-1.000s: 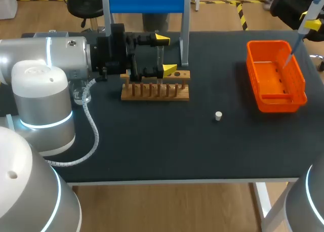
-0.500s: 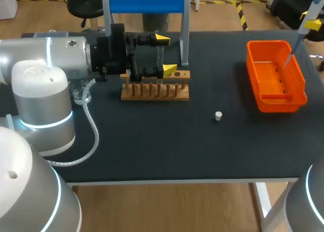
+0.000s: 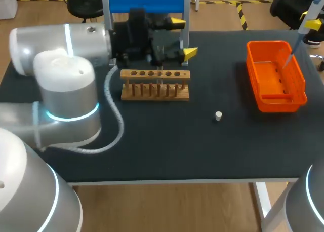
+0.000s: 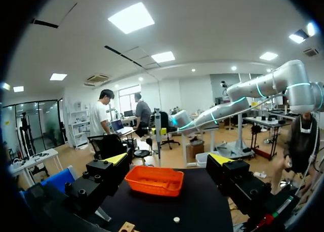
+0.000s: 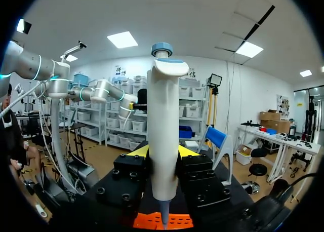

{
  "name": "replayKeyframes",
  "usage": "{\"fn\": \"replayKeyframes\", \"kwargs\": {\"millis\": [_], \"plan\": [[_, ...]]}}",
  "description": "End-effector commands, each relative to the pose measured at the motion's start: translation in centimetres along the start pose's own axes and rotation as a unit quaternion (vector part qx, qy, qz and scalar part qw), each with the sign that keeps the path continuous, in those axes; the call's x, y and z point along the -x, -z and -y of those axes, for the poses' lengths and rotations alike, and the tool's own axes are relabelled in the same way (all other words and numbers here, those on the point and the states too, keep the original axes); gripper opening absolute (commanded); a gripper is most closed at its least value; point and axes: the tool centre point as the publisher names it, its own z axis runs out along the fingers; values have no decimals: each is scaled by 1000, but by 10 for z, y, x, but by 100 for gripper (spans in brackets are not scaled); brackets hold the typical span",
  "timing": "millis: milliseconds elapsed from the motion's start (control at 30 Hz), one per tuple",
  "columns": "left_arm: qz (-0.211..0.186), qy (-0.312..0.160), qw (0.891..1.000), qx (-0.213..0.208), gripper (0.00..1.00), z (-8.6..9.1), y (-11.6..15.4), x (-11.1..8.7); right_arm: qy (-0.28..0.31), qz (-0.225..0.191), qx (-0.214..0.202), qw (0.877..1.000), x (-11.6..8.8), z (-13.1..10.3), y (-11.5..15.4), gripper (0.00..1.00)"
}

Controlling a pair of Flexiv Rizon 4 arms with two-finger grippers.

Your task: Invert the test tube, pick up the pipette, mount the tip to pipette, aspirate from beaker and dispense into the tube, eject the tip, return the pipette, and cap with the stopper.

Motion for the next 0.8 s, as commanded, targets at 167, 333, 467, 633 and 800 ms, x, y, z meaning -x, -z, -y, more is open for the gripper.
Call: {"fn": "replayKeyframes", "kwargs": {"millis": [167, 333, 467, 633, 800], "plan": [[19, -1, 1000, 13, 100, 17, -96, 12, 0, -5, 0, 1000, 3, 1, 3, 0], [17, 5, 1000, 24, 100, 22, -114, 18, -1, 4, -9, 1000, 3, 3, 5, 0], [21, 9, 999, 27, 100, 25, -123, 21, -2, 19, -14, 1000, 3, 3, 6, 0], [29, 7, 999, 32, 100, 29, -132, 23, 0, 26, -13, 1000, 3, 3, 6, 0], [41, 10, 998, 39, 100, 32, -142, 27, 0, 35, -18, 999, 3, 4, 7, 0]]}}
